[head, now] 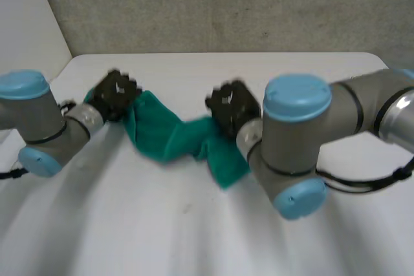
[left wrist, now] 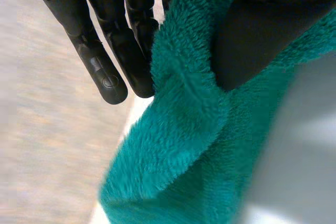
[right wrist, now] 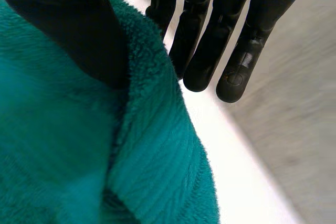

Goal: Fold the laundry.

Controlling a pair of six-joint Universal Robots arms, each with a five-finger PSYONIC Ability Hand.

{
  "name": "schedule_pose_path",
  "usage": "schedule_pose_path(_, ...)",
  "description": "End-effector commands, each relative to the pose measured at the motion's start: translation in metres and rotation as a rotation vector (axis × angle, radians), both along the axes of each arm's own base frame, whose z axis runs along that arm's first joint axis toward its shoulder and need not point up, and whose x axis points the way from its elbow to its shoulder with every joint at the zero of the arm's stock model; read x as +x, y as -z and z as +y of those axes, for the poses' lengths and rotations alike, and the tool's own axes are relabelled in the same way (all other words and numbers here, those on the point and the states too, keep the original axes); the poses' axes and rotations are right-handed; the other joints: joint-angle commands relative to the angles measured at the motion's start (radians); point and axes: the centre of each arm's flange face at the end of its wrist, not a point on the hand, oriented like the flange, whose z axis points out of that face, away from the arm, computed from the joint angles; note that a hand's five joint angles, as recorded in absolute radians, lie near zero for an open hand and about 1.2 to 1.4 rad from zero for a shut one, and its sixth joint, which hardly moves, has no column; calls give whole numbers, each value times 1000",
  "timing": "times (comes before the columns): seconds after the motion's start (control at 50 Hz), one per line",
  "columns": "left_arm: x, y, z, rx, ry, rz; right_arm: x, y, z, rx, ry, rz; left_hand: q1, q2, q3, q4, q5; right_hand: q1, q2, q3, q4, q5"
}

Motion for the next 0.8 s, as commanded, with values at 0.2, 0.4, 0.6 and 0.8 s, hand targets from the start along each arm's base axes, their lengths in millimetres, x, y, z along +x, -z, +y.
schedule_pose_path(0.2, -21, -149, 49, -214, -144, 662, -41, -112, -67, -503, 136, -308, 301, 206, 216, 200, 261, 443, 232, 216, 210, 252)
schedule_pose_path(0.4, -54, -60, 158, 251, -148, 438, -106, -15, -41, -59, 154, 71, 301, 206, 216, 200, 261, 443, 232, 216, 210, 252)
schedule_pose_path(0.6, -42, -28, 221, 443, -217, 248, -157, 23, 22, 198, 39, 453, 114, 19, 29, 13, 74, 443, 232, 216, 210, 252)
schedule_pose_path(0.8, -41, -51, 236, 436, -180, 239, -171, 2, 19, 163, 52, 463, -894, -988, -978, -995, -933, -778, -990, -1005, -1012, -970)
